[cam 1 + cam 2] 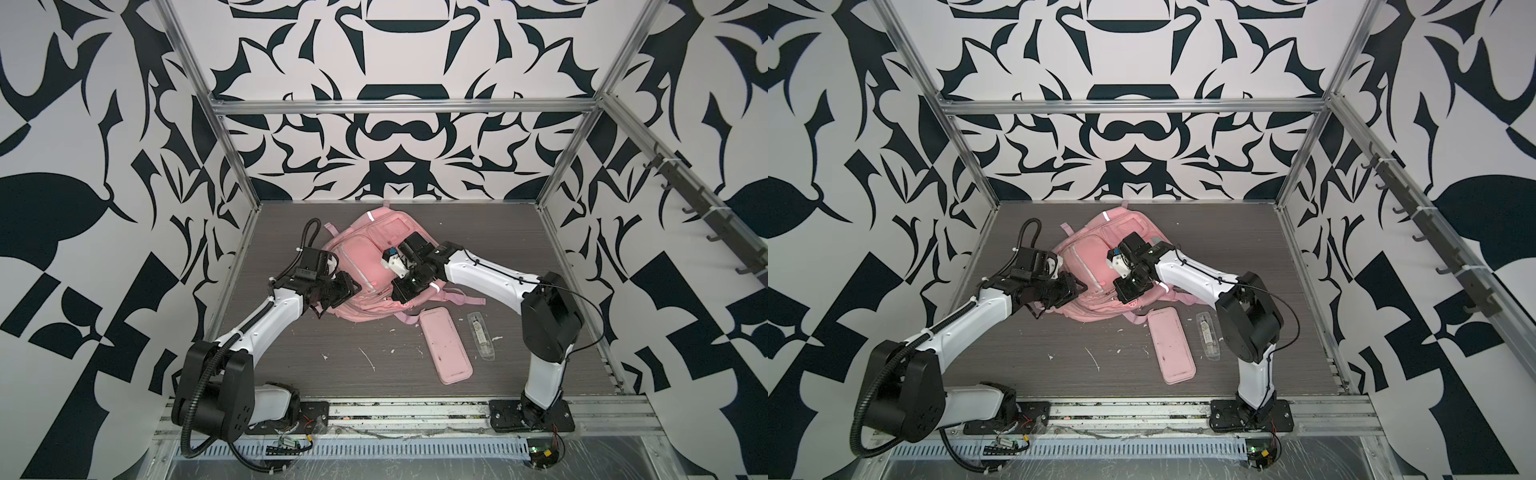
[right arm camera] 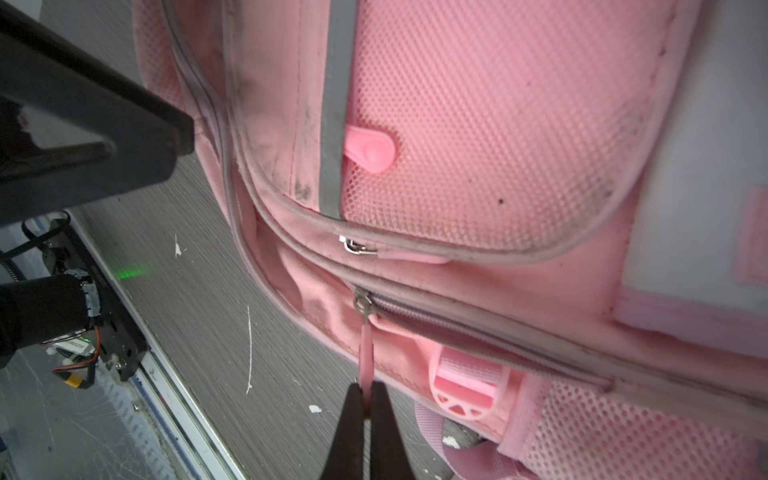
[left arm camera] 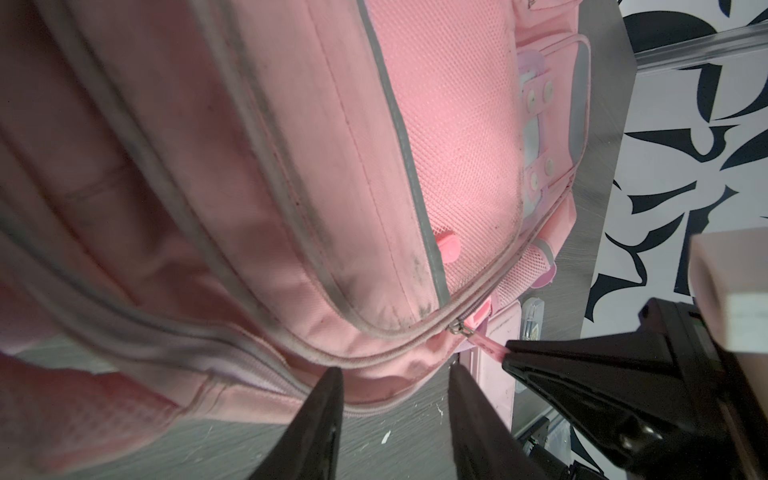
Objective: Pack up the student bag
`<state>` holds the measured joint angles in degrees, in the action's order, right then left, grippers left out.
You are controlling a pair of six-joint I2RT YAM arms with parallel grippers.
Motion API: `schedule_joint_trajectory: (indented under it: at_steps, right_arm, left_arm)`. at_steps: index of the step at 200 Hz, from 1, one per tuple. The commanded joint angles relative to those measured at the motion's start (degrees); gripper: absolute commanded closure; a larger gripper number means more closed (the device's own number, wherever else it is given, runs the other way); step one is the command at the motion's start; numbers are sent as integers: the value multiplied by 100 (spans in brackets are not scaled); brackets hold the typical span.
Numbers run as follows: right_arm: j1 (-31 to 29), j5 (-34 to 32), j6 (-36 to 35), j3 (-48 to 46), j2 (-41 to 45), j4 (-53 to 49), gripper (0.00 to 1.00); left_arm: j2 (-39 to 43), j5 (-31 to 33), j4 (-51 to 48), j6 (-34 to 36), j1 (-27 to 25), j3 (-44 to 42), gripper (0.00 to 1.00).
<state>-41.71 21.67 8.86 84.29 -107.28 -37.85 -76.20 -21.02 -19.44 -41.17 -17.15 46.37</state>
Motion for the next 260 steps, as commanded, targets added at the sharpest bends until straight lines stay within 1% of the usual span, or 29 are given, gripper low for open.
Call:
schedule_joint_trajectory:
  at_steps: [1,46,64,80,90,109,120,137,158,187,234,260]
  right_arm:
    - [-12,63,14,-80,331,82,100]
    - [-49,92,63,-183,353,147,100]
    - [-61,100,63,-193,349,155,100]
    - [-74,108,63,-211,333,156,100]
    - [-83,109,63,-220,331,155,100]
    - [-91,117,53,-251,322,159,100]
    - [-100,111,54,-264,309,158,100]
    - [-125,133,61,-290,303,165,100]
    - [-202,169,93,-300,296,236,100]
    - [-346,343,235,-292,331,529,100]
    - [-634,614,720,-24,278,1149,100]
    - [-684,678,1185,13,258,1664,100]
  left_arm:
    - [-228,10,63,-41,1,0,55]
    - [-598,36,288,-56,1,133,56]
    - [-792,-37,396,-86,1,235,56]
    - [-907,-160,587,-213,1,300,58]
    - [-919,-225,655,-285,-4,368,63]
    - [-812,-236,663,-328,-17,531,82]
    - [-683,-219,659,-352,-18,607,90]
    - [-464,-212,643,-404,-21,694,97]
    - [-227,-222,648,-520,-16,756,100]
    - [-114,-253,652,-603,-17,782,100]
    - [-262,-289,765,-696,-26,741,98]
    - [-325,-276,827,-728,-43,715,96]
